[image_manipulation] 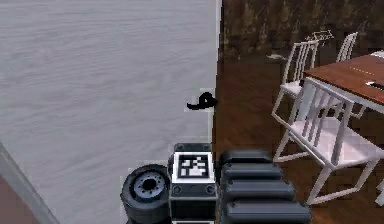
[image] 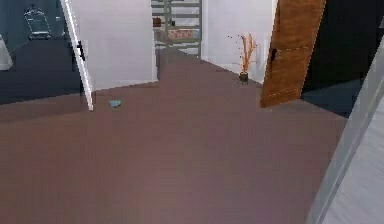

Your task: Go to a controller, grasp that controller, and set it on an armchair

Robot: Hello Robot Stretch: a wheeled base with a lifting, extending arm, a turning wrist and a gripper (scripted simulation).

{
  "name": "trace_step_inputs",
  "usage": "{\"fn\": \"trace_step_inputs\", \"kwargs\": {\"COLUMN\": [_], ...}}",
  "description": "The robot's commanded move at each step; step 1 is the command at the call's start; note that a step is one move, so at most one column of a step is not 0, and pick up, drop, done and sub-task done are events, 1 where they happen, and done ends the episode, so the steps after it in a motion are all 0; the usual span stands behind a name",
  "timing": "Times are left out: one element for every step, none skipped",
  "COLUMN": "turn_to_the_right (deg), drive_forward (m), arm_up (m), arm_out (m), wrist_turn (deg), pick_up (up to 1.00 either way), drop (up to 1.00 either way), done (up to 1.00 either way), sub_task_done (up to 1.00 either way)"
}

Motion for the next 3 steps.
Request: {"fn": "trace_step_inputs", "kwargs": {"turn_to_the_right": [3.0,0.0,45.0], "drive_forward": [0.0,0.8,0.0], "arm_up": [0.0,0.0,0.0], "arm_out": [0.0,0.0,0.0], "wrist_turn": [0.0,0.0,0.0], "pick_up": [0.0,0.0,0.0], "drop": [0.0,0.0,0.0], "done": [0.0,0.0,0.0], "sub_task_done": [0.0,0.0,0.0]}}
